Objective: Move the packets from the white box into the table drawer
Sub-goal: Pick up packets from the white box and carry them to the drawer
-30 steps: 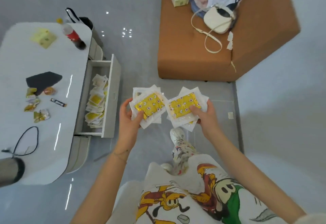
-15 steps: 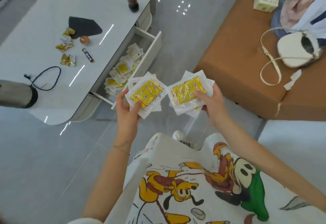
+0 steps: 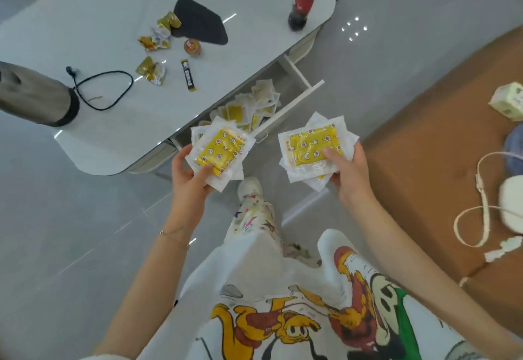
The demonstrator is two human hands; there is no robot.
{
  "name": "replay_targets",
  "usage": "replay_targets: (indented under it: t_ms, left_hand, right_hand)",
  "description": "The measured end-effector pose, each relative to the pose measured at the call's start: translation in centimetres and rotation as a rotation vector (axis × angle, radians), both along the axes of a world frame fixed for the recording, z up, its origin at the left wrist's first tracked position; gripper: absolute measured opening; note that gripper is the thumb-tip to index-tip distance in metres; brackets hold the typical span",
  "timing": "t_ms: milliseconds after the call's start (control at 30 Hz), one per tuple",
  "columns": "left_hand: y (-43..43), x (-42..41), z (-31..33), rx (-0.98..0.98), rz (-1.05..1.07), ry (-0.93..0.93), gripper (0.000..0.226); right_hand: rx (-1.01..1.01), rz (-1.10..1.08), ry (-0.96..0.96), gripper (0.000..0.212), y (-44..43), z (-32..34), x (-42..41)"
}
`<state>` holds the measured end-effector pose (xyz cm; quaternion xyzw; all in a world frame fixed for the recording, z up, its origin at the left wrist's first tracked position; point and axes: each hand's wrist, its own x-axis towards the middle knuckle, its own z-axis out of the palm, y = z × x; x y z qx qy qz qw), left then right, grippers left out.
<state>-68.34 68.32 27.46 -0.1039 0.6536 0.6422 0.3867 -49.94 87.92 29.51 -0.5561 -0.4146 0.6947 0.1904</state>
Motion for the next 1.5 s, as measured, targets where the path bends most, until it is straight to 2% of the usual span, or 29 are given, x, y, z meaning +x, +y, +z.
replay_targets:
  t_ms: [200, 300, 433, 667, 733, 833, 900, 1033, 1100, 1167, 1267, 1400, 1500]
  left_hand:
    - [3.0, -6.1, -4.1, -0.070, 0.051, -0.048, 0.041]
    - [4.3, -7.7, -7.9, -0.141, 0.078, -0.084, 0.035]
    - [5.9, -9.3, -15.6, -0.220, 0.129, -0.197, 0.033]
    - [9.5, -13.8, -34.3, -0.268, 0.240, -0.227, 0.041]
    - [11.1, -14.6, -38.2, -0.255, 0.244, -0.229, 0.035]
    - [13.0, -14.7, -42.4, -0.253, 0.249, -0.219, 0.032]
    - [13.7, -14.6, -44.3, -0.264, 0.257, -0.172, 0.029]
    - [13.5, -14.4, -45.2, -0.354, 0.294, -0.110, 0.034]
    - [13.3, -14.1, -43.8, -0.434, 0.211, -0.029, 0.044]
    - [13.5, -13.9, -41.0, -0.529, 0.063, 0.081, 0.051]
    - [13.9, -13.6, -35.8, -0.573, -0.083, 0.248, 0.047]
    - [14.0, -14.2, -28.8, -0.620, -0.263, 0.335, 0.047]
    - [13.6, -14.4, -23.9, -0.802, -0.405, 0.519, 0.052]
  right_hand:
    - [-0.030, 0.068, -0.080, 0.037, 5.2, -4.0, -6.6]
    - [-0.056, 0.027, -0.139, 0.038, 7.6, -7.9, -9.4]
    - [-0.137, -0.009, -0.222, 0.033, 10.7, -16.3, -13.4]
    - [-0.126, 0.180, -0.260, 0.032, 15.9, -36.3, -22.7]
    - [-0.119, 0.246, -0.259, 0.033, 17.2, -40.8, -25.1]
    - [-0.192, 0.329, -0.319, 0.054, 18.8, -45.6, -27.3]
    - [-0.218, 0.421, -0.356, 0.057, 19.2, -47.3, -27.7]
    - [-0.165, 0.508, -0.440, 0.053, 19.0, -48.1, -27.6]
    - [-0.017, 0.560, -0.539, 0.065, 18.6, -47.1, -27.5]
    - [0.198, 0.709, -0.623, 0.082, 18.2, -44.9, -27.5]
    - [0.491, 0.978, -0.619, 0.076, 16.8, -39.7, -27.8]
    - [0.803, 1.295, -0.609, 0.066, 14.9, -31.4, -28.3]
    - [0.925, 1.450, -0.637, 0.067, 14.1, -25.6, -28.5]
